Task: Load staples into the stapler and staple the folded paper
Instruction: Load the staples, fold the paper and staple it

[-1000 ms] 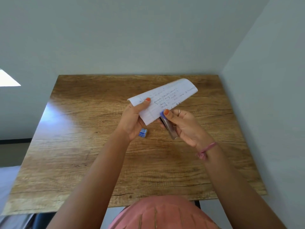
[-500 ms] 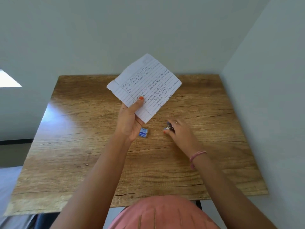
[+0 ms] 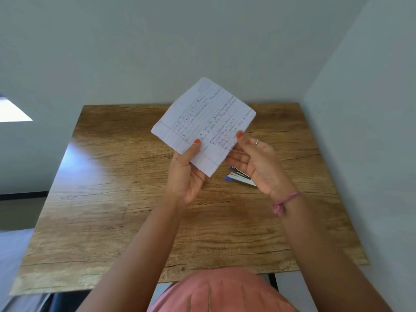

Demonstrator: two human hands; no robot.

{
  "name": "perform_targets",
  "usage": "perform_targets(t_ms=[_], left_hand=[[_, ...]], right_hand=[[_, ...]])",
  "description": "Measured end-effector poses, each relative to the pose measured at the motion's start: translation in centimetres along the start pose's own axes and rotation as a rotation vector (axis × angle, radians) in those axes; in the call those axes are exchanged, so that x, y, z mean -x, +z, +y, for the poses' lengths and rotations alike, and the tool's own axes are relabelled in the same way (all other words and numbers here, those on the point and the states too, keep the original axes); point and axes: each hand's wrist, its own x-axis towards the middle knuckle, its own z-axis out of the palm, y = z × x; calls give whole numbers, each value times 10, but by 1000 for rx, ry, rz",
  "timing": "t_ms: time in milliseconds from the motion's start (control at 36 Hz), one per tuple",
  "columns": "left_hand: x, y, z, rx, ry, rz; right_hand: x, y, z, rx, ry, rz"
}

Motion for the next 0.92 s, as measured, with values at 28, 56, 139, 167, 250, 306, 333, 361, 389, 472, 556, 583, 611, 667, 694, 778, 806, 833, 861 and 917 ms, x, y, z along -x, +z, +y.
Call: perform_targets(t_ms=[28, 56, 139, 167, 250, 306, 333, 361, 389, 472, 556, 583, 611, 667, 694, 778, 806, 833, 861, 917], left_hand=[[1, 0, -2, -16, -8, -14], [3, -1, -3, -33, -18, -31], [8, -7, 1, -26, -100, -176], [10, -11, 5, -10, -151, -235], [8, -27, 28, -45, -264, -273], [4, -33, 45, -219, -334, -200], [1, -34, 53, -355, -361, -161], [-2, -33, 60, -492, -379, -122], [-6, -31, 66, -594, -401, -97], [-14, -24, 73, -785, -474, -59], [-18, -25, 73, -858, -458, -53], [-19, -26, 73, -855, -458, -62], [-19, -26, 74, -853, -460, -74], [-19, -27, 75, -852, -467, -96], [-19, -27, 76, -845, -471, -100], [-19, -26, 77, -822, -491, -105], [-19, -25, 79, -811, -499, -110], [-19, -25, 81, -793, -503, -112], [-19, -24, 83, -770, -503, -109], [-20, -25, 86, -723, -492, -100]], right_hand=[[0, 3, -1, 13, -6, -9], [0, 6, -1, 31, -13, -1], [-1, 5, -4, 77, -9, 27], [0, 3, -6, 92, 2, 16], [3, -5, -16, 168, 50, -54], [5, -11, -21, 276, 76, -90], [6, -12, -23, 336, 85, -103], [7, -13, -25, 387, 90, -116], [8, -14, -26, 425, 95, -125], [7, -15, -29, 462, 111, -130], [5, -19, -29, 453, 137, -127], [4, -21, -29, 432, 154, -137], [4, -23, -28, 410, 171, -152], [3, -28, -26, 383, 191, -175], [2, -30, -25, 372, 196, -179], [-3, -36, -22, 324, 200, -173], [-4, -37, -21, 307, 199, -170], [-4, -38, -21, 292, 191, -165], [-4, -39, -21, 281, 176, -157], [-3, -38, -21, 267, 139, -148]])
